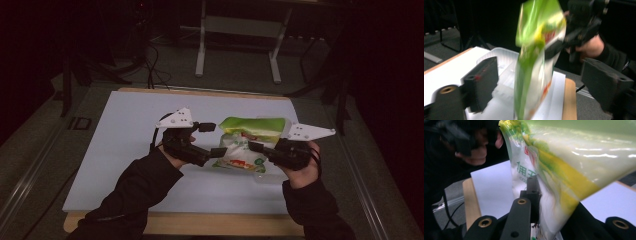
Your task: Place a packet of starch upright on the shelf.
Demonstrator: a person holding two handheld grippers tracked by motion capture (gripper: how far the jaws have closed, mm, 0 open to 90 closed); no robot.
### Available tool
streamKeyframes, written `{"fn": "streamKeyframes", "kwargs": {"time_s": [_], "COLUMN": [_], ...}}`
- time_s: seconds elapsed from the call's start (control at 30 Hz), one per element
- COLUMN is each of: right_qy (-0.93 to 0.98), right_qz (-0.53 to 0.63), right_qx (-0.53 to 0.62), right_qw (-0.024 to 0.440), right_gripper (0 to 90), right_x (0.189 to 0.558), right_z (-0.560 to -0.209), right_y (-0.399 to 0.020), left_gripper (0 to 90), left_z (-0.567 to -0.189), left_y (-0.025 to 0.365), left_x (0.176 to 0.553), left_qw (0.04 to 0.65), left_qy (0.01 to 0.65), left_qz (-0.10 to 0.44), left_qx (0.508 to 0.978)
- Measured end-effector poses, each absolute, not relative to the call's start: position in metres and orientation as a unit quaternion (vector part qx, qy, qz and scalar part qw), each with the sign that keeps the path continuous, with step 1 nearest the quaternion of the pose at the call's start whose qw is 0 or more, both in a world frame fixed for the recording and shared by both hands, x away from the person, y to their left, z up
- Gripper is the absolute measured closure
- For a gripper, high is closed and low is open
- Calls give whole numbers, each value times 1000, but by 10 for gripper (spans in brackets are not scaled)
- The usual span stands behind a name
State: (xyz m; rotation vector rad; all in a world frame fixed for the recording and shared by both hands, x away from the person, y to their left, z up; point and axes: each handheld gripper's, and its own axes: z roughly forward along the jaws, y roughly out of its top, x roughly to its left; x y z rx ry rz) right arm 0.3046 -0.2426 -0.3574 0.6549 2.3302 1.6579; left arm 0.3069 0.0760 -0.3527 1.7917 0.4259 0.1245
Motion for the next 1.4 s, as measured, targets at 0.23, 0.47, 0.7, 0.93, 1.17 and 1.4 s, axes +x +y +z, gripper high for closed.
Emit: {"fn": "streamKeyframes", "kwargs": {"time_s": [0.23,0.47,0.7,0.93,1.17,1.4], "right_qy": [772,758,746,741,738,737], "right_qz": [575,574,569,563,561,562], "right_qx": [241,270,298,320,339,348], "right_qw": [126,155,177,176,162,142], "right_gripper": [834,833,833,834,835,834], "right_x": [314,328,346,357,362,352], "right_z": [-337,-323,-317,-329,-348,-369], "right_y": [-263,-284,-302,-321,-340,-356], "left_gripper": [27,16,1,1,1,1], "left_z": [-370,-392,-414,-443,-463,-473], "left_y": [89,107,127,143,149,152], "left_x": [303,293,286,283,277,275], "left_qw": [597,567,548,546,542,538], "left_qy": [210,223,251,283,291,299], "left_qz": [53,77,86,64,63,64], "left_qx": [773,789,793,786,786,786]}}
